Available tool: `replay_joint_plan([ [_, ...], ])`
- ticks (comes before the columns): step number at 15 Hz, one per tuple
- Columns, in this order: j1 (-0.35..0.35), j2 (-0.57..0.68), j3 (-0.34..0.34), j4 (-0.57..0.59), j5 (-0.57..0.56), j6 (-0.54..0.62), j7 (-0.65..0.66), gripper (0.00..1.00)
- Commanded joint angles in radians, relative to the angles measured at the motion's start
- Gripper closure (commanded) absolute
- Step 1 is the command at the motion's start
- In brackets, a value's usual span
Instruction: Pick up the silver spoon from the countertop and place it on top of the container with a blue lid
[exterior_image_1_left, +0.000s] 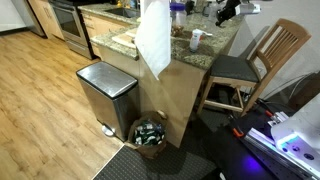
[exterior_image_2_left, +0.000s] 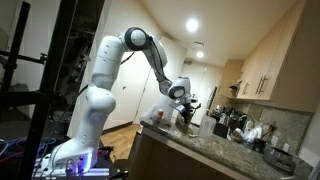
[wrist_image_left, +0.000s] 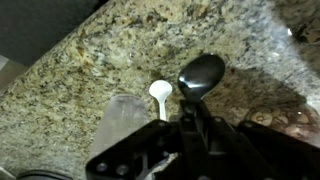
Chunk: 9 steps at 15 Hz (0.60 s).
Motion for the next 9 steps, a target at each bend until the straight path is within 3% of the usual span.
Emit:
replay_joint_plan([
  [1, 0.046, -0.149, -0.013, -0.081, 0.166, -0.004, -0.191, 1.0],
  [4, 0.118, -0.27, -0.042, -0.126, 0.33, -0.011, -0.347, 1.0],
  [5, 0.075, -0.178, -0.013, -0.067, 0.262, -0.002, -0.262, 1.0],
  [7, 0.104, -0.241, -0.024, -0.094, 0.302, -0.004, -0.303, 1.0],
  [8, 0.114, -0.215, -0.029, -0.082, 0.227, 0.004, -0.257, 1.0],
  [9, 0.132, -0.204, -0.033, -0.055, 0.229, -0.007, -0.258, 1.0],
])
